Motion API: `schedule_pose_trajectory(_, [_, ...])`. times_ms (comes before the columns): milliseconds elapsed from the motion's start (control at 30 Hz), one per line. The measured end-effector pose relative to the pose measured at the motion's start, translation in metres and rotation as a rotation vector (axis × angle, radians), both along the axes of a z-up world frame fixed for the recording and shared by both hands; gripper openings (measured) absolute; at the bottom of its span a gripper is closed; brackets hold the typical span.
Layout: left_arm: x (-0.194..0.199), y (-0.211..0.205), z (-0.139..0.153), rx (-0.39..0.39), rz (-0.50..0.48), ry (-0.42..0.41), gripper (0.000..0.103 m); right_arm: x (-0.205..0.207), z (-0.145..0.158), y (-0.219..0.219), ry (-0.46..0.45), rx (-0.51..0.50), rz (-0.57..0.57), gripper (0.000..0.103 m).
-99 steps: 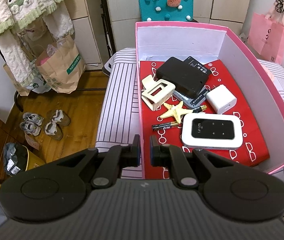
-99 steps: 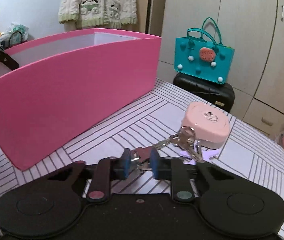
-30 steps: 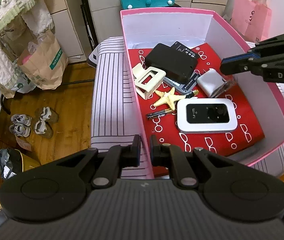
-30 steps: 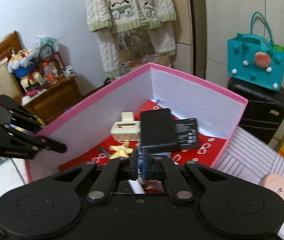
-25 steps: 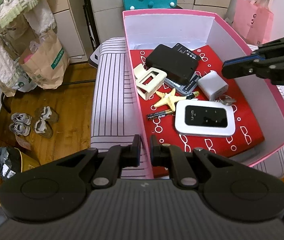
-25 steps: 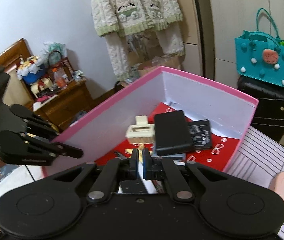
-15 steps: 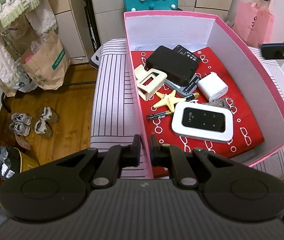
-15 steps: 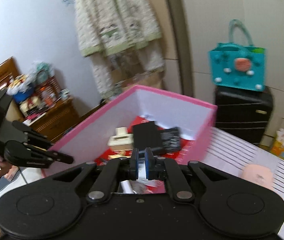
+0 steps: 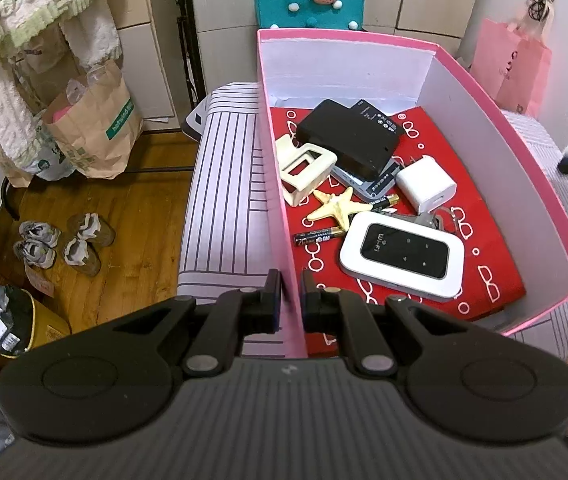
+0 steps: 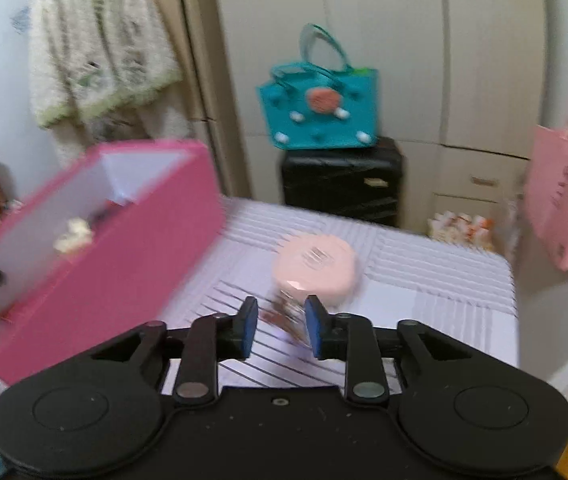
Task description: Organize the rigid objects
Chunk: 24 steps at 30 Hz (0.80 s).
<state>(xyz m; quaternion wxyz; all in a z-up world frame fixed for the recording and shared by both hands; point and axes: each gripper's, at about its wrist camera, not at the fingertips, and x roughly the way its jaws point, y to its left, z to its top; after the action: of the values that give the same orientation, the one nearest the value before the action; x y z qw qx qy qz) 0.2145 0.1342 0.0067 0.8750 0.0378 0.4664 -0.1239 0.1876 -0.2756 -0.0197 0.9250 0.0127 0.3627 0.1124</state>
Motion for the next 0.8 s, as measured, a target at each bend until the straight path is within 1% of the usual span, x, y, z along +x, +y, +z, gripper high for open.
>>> schedule_pose_trajectory(67, [-0.001, 0.000, -0.001, -0.004, 0.003, -0.003, 0.008, 0.002, -0.016, -0.006, 0.022, 0.016, -0.010, 0.033])
schedule_pose_trajectory(133, [-0.002, 0.001, -0.001, -0.004, 0.007, -0.004, 0.008, 0.006, -0.028, -0.009, 0.035, 0.035, -0.008, 0.038])
schedule_pose_trajectory(267, [-0.002, -0.001, -0.001, 0.004, 0.011, -0.001, 0.008, 0.011, -0.040, -0.007, 0.023, -0.011, 0.028, 0.044])
schedule_pose_trajectory(400, [0.000, -0.001, 0.000, 0.007, 0.015, 0.005, 0.008, 0.015, -0.045, -0.002, 0.011, -0.057, 0.072, 0.049])
schedule_pose_trajectory(567, [0.000, -0.003, 0.000, 0.015, 0.021, 0.009, 0.008, 0.018, -0.044, 0.004, -0.014, -0.094, 0.093, 0.048])
schedule_pose_trajectory(633, [0.000, -0.003, 0.000, 0.016, 0.023, 0.010, 0.008, 0.016, -0.044, 0.006, -0.016, -0.107, 0.101, 0.039])
schedule_pose_trajectory(733, [0.000, -0.004, 0.000, 0.020, 0.025, 0.011, 0.008, 0.013, -0.040, 0.008, 0.004, -0.136, 0.074, 0.039])
schedule_pose_trajectory(800, [0.000, -0.004, 0.000, 0.022, 0.025, 0.011, 0.008, 0.009, -0.037, 0.005, 0.016, -0.122, 0.057, 0.039])
